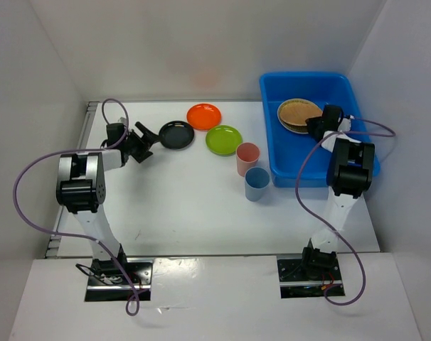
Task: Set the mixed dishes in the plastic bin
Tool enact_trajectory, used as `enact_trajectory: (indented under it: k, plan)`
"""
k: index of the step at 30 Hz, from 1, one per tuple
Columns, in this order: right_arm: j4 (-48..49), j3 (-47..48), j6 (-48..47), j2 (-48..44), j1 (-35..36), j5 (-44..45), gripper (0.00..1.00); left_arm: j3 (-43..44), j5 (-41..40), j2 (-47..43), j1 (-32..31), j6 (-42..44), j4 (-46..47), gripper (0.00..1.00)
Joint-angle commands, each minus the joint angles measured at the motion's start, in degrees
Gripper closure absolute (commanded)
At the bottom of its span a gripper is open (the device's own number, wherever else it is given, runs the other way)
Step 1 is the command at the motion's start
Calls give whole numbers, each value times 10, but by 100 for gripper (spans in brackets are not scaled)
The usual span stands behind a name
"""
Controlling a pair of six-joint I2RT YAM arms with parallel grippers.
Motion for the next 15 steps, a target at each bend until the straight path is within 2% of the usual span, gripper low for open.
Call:
enact_trajectory:
  k: [1,2,3,6,8,11,14,15]
  plan:
    - [22,31,-2,26,-11,-35,95,32,-4,19,-6,12,19,4]
    - [22,38,-13,26,-11,-44,91,32,-4,28,-6,12,19,4]
    - [22,43,-13,32,-11,-44,64,41,2,28,-6,17,7,4]
    - [5,43,-28,27,-21,-65,9,56,7,44,-11,30,-15,4]
    - [-9,48,-46,21,-27,-96,1,72,7,59,-11,36,-20,4]
    - [-35,41,-72,-11,-33,-104,1,78,18,71,-11,41,-36,4]
    - [-42,5,-102,-84,-20,-66,1,90,24,84,-16,46,-44,5]
    - [-48,-2,-117,-106,-10,-18,1,96,24,84,-16,46,-44,6]
